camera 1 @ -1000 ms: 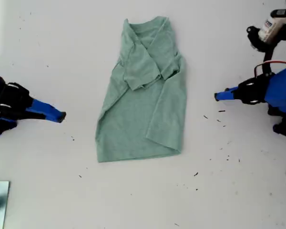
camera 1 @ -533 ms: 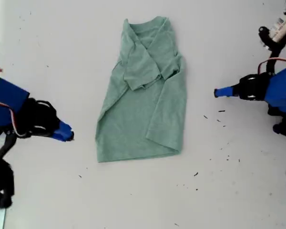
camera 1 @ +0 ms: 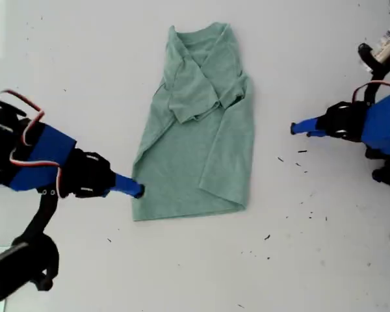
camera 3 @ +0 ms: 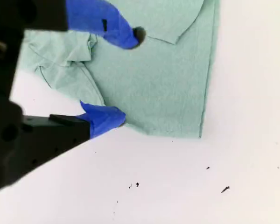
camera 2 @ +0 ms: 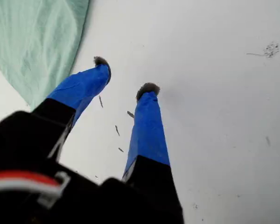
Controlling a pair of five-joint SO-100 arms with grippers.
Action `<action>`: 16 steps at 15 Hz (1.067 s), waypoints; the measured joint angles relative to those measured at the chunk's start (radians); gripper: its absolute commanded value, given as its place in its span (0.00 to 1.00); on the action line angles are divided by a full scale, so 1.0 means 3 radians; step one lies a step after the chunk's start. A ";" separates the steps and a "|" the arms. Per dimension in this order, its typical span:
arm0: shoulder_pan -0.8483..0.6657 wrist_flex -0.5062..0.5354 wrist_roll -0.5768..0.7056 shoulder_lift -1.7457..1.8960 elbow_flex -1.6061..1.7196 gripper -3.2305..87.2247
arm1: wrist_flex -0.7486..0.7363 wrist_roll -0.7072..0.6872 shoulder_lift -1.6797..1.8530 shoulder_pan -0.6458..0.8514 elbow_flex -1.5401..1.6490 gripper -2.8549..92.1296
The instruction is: Fold t shirt
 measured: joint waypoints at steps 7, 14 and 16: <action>-0.0363 -0.0874 0.0138 -0.0440 0.1181 0.33 | 0.0000 0.0036 0.0000 -0.0087 0.0000 0.19; -0.0445 -0.1442 0.0430 -0.1370 0.0946 0.03 | 0.0000 0.0041 0.0000 -0.0138 0.0000 0.19; -0.0445 -0.1324 0.0383 -0.1084 0.0910 0.03 | 0.0000 0.0061 0.0000 -0.0148 0.0000 0.19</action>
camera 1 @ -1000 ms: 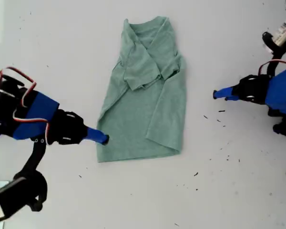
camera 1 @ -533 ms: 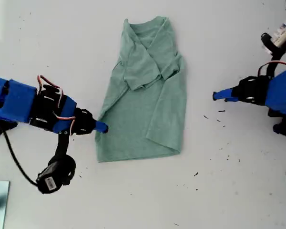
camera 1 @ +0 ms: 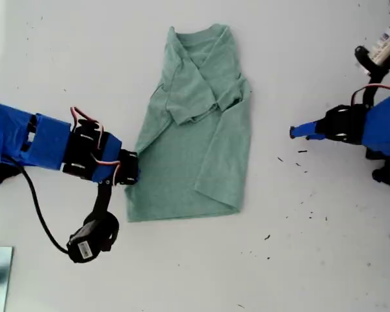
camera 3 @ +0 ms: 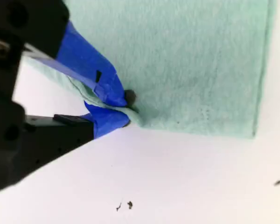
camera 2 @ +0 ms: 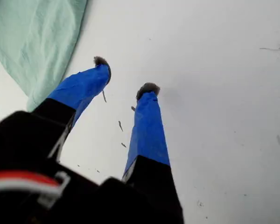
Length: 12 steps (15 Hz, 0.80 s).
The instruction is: Fold t shirt
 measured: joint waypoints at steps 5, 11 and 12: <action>-0.0194 0.1058 0.0026 0.0583 -0.0757 0.03 | 0.0000 0.0000 0.0000 -0.0010 0.0000 0.19; -0.0179 0.1145 0.0435 -0.0992 -0.3272 0.03 | 0.0000 0.0000 0.0000 -0.0026 0.0000 0.19; -0.0179 0.0956 0.0506 -0.1079 -0.3354 0.03 | 0.0000 0.0000 0.0000 -0.0026 0.0000 0.19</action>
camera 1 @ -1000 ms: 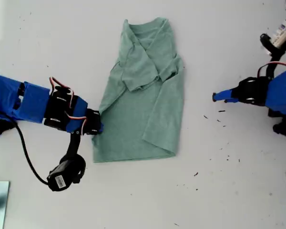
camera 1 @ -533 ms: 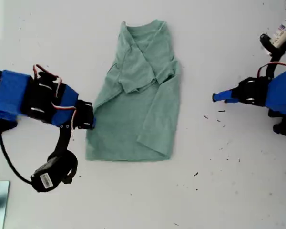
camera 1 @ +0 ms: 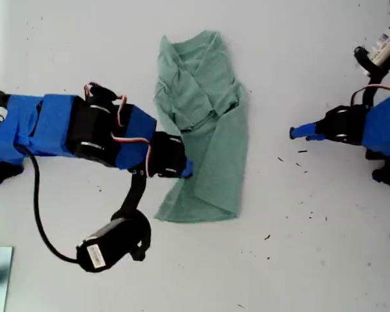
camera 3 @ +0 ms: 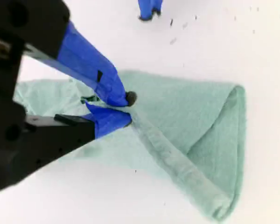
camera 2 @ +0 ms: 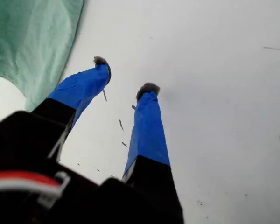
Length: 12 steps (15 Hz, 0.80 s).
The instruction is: Fold t shirt
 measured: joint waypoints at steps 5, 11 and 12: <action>-0.0128 -0.0920 0.0506 -0.1161 -0.0072 0.28 | 0.0000 0.0026 0.0000 -0.0005 0.0000 0.19; -0.0138 -0.0051 0.0440 0.0486 0.0394 0.27 | 0.0005 -0.0317 0.0000 -0.0112 0.0000 0.20; -0.0138 0.0005 0.0363 0.0977 0.0879 0.24 | 0.0041 -0.0256 0.0000 -0.0118 0.0000 0.23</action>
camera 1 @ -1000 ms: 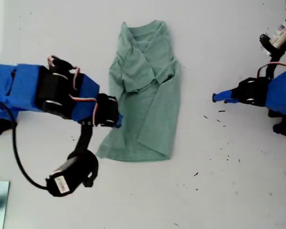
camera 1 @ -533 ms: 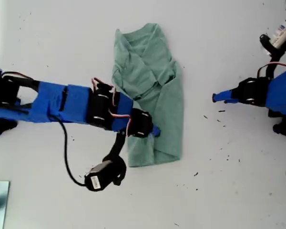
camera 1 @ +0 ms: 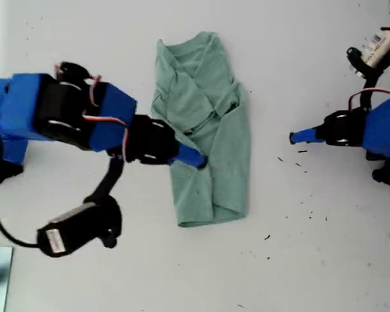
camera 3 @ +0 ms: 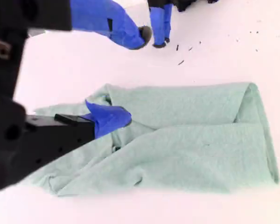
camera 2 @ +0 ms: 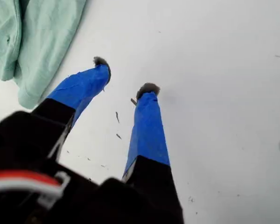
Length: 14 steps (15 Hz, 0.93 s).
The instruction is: Fold t shirt
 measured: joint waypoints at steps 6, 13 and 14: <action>-0.0082 -0.0910 -0.0920 0.4346 0.5077 0.03 | 0.0056 0.0353 0.0026 -0.0169 0.0000 0.06; 0.0123 -0.0419 -0.0936 0.3692 0.4101 0.30 | 0.0066 0.0378 -0.1079 -0.0629 -0.1355 0.38; 0.0199 -0.0128 -0.0808 0.2915 0.3226 0.30 | 0.0143 0.0378 -0.1861 -0.0844 -0.2148 0.39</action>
